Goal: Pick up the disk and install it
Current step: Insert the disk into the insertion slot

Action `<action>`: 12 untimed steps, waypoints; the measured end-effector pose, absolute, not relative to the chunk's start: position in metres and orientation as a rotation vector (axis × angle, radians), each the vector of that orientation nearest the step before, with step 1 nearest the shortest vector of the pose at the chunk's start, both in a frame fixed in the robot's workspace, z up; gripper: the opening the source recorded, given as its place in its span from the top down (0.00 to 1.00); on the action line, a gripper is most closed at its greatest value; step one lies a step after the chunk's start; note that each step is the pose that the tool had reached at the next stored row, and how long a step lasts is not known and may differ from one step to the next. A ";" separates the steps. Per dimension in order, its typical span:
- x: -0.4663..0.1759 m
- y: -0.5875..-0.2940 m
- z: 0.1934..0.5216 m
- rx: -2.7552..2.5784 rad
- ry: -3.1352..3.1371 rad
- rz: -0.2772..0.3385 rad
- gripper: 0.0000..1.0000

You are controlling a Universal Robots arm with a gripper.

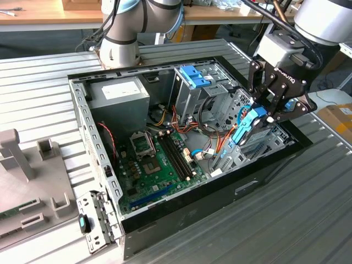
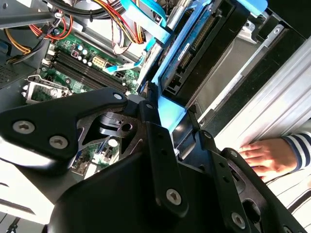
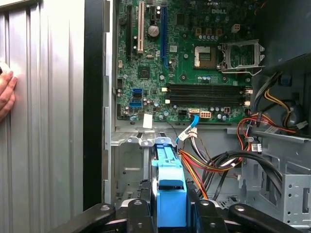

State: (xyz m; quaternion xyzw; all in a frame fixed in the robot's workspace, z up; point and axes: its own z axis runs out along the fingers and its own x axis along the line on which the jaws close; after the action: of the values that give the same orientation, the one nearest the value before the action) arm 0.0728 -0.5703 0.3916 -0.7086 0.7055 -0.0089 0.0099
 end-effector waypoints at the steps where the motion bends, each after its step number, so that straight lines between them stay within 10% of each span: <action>1: 0.073 -0.570 0.392 -2.212 2.203 -0.027 0.62; 12: 0.073 -0.570 0.392 -2.212 2.203 -0.027 0.56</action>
State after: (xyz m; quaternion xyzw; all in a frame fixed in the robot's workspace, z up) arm 0.0726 -0.5703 0.3915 -0.7085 0.7056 -0.0088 0.0097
